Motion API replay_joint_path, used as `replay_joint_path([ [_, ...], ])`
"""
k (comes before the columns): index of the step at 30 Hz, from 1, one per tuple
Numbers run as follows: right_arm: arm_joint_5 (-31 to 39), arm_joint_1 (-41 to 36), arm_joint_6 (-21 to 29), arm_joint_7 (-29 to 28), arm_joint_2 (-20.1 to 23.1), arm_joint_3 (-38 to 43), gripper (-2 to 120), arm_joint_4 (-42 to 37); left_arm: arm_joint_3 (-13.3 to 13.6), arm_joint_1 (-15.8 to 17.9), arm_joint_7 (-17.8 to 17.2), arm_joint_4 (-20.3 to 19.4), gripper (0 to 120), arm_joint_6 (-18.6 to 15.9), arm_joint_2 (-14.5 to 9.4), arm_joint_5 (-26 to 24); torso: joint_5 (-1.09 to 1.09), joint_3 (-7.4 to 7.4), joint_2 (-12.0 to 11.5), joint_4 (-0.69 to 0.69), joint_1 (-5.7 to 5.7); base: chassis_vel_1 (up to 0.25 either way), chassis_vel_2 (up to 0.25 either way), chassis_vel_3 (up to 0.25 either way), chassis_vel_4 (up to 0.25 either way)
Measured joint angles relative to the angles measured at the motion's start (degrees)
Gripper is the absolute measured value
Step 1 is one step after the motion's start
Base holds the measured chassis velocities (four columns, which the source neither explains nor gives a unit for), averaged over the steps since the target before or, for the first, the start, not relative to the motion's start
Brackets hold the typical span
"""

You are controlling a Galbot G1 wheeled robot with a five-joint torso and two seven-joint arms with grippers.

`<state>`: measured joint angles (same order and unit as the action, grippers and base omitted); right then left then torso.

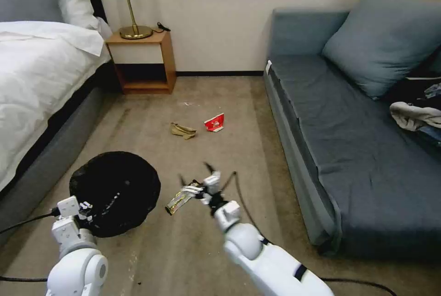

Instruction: Pick up the trash bin, then pick up the garbage on the floor and place it into the trash bin.

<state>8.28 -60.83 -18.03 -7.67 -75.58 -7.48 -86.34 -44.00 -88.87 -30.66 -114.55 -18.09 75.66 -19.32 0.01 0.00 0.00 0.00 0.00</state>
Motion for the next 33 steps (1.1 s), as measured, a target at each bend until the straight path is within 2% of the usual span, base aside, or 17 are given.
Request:
replay_joint_path([
  [1, -2.92, -2.28, -0.44, 0.86, 0.32, 3.25, 100, -1.03, -0.12, 0.00, -0.02, 0.34, 2, -0.02, -0.23, 0.27, 0.00, 0.00, 0.00, 0.00, 0.00, 0.000, 0.000, 0.000, 0.000],
  [2, -2.92, -2.28, -0.44, 0.86, 0.32, 3.25, 100, -1.03, -0.12, 0.00, -0.02, 0.34, 2, -0.02, -0.23, 0.27, 0.00, 0.00, 0.00, 0.00, 0.00, 0.000, 0.000, 0.000, 0.000],
  [5, -6.28, -8.46, -1.55, 2.89, 1.33, 9.75, 100, -3.69, -0.34, 0.00, 0.00, 0.89, 2, -0.03, -0.68, 0.29, 0.00, 0.00, 0.00, -0.01, 0.00, 0.000, 0.000, 0.000, 0.000],
  [13, -5.89, -13.43, -4.86, 3.25, 1.91, 14.64, 100, -4.83, -0.81, 0.48, 0.30, 1.85, 2, 0.17, -1.12, 0.04, 0.00, 0.00, 0.01, 0.00, 0.00, 0.000, 0.000, 0.000, 0.000],
  [23, -5.00, -13.04, -5.89, 4.02, 1.37, 14.32, 100, -3.85, -1.08, 1.41, 0.64, 3.00, 2, 0.44, -1.28, -0.06, -0.01, -0.01, 0.01, 0.00, 0.00, -0.012, 0.011, 0.013, -0.010],
  [33, -4.58, -11.63, -5.79, 4.42, 1.08, 13.15, 100, -2.57, -1.17, 1.79, 0.87, 3.34, 2, 0.41, -1.42, -0.33, -0.03, -0.01, 0.01, 0.01, 0.00, -0.169, 0.159, 0.160, -0.160],
])
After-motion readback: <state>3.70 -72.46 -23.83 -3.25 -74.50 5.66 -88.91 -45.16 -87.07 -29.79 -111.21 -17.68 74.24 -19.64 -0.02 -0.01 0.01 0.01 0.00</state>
